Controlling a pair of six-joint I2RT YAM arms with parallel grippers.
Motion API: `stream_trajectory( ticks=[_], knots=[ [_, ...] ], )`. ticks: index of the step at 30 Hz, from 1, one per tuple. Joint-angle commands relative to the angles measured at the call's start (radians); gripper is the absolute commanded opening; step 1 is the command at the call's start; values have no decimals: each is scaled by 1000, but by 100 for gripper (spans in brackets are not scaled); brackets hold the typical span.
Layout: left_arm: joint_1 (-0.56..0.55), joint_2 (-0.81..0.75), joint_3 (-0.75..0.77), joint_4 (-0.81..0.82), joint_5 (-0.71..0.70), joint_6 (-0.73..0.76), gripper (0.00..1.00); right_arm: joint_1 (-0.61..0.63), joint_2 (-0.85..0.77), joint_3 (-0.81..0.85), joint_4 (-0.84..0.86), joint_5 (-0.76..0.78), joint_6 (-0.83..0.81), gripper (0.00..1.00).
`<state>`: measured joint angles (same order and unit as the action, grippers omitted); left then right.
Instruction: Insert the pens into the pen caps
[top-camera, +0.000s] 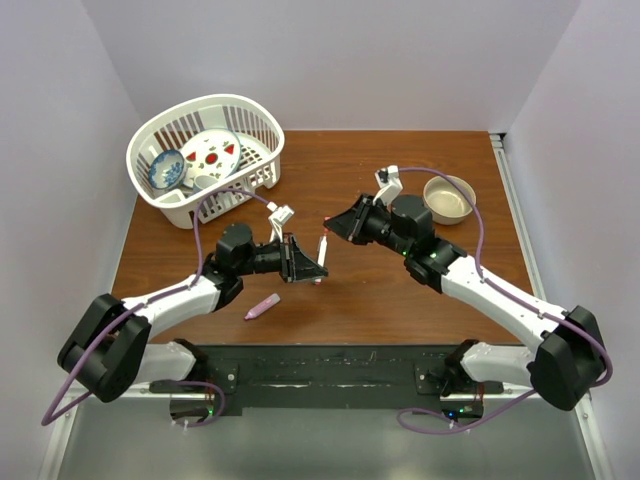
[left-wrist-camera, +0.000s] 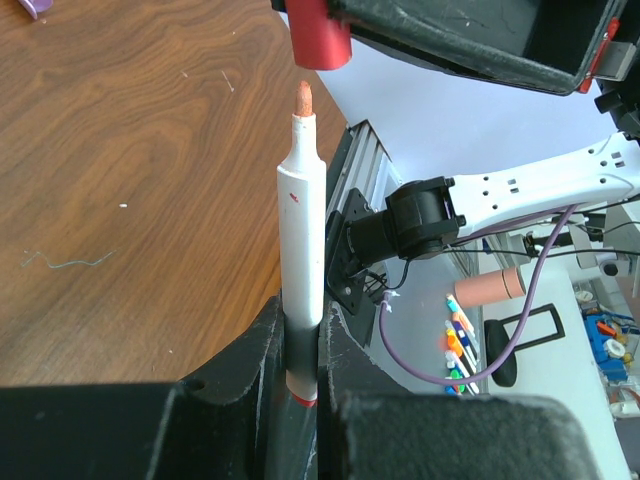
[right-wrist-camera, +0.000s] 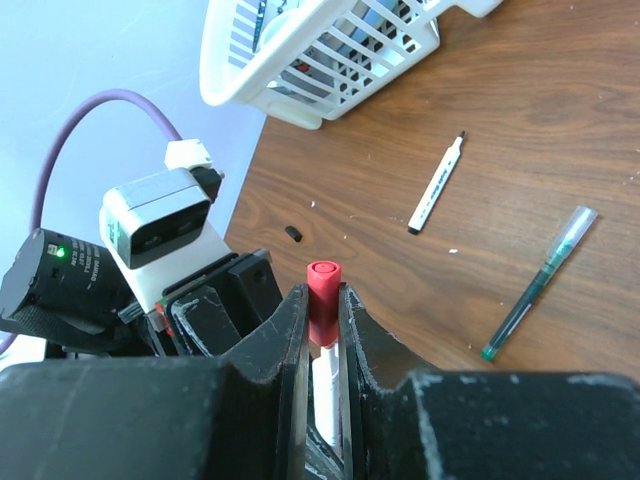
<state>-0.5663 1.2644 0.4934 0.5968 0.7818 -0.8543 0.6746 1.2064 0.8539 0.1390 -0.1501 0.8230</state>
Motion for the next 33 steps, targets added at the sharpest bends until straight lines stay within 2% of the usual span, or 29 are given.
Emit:
stream_trajectory(
  ticks=[1, 6, 16, 23, 29, 33],
  knots=[
    [-6, 1, 20, 55, 11, -14, 0, 14, -8, 22, 57, 20, -10, 0],
    [-4, -3, 4, 135, 28, -58, 0, 22, -28, -26, 94, 14, -28, 0],
    [-4, -17, 5, 169, 25, -71, 0, 25, -74, -95, 172, -26, -41, 0],
    [-1, 21, -10, 405, 40, -204, 0, 29, -116, -234, 408, -161, 14, 0],
    [3, 17, 27, 367, 22, -154, 0, 36, -156, -282, 370, -163, 21, 0],
    [5, 1, 59, 265, -12, -60, 0, 40, -177, -312, 344, -151, 62, 0]
  ],
)
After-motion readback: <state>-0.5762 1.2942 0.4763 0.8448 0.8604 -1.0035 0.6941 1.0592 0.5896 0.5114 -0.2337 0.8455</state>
